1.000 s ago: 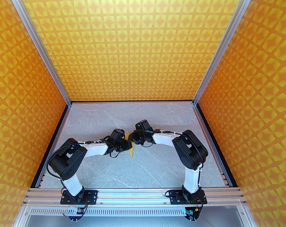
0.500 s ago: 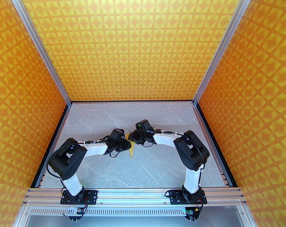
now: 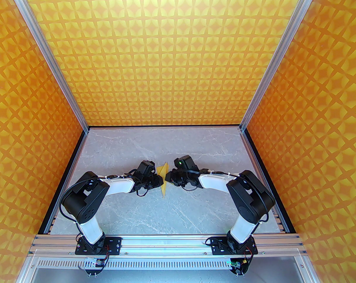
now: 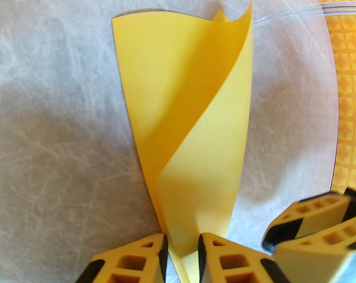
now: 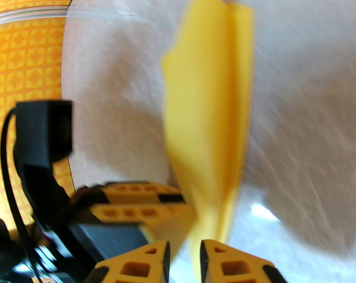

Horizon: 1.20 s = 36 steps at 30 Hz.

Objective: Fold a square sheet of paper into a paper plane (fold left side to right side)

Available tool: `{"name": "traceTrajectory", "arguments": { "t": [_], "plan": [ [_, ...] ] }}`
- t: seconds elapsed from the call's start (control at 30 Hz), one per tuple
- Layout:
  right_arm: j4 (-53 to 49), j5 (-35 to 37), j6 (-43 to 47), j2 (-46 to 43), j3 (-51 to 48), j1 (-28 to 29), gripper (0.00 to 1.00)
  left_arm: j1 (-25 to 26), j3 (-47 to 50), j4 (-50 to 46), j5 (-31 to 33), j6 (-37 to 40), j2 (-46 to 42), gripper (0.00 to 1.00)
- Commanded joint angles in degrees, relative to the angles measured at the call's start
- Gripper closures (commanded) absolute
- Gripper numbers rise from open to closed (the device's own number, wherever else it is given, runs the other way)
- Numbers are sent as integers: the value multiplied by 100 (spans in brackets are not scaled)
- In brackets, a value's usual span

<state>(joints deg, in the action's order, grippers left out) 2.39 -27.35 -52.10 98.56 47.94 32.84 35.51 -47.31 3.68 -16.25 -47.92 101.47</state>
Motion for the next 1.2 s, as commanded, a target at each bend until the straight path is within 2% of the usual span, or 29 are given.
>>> {"name": "traceTrajectory", "arguments": {
  "t": [0.0, 0.5, 0.83, 1.17],
  "plan": [
    [663, -197, -235, -237, -320, -24, 81, -39, -85, 35, -10, 50, 144, 74],
    [2106, -654, -933, 170, -913, 308, 99, -39, -107, 98, -61, 19, 238, 74],
    [2298, -736, -969, 295, -1117, 416, 100, -35, -153, 116, -89, 2, 294, 74],
    [2506, -630, -969, 30, -1457, 443, 100, -29, -180, 126, -124, -7, 320, 74]
  ]
}}
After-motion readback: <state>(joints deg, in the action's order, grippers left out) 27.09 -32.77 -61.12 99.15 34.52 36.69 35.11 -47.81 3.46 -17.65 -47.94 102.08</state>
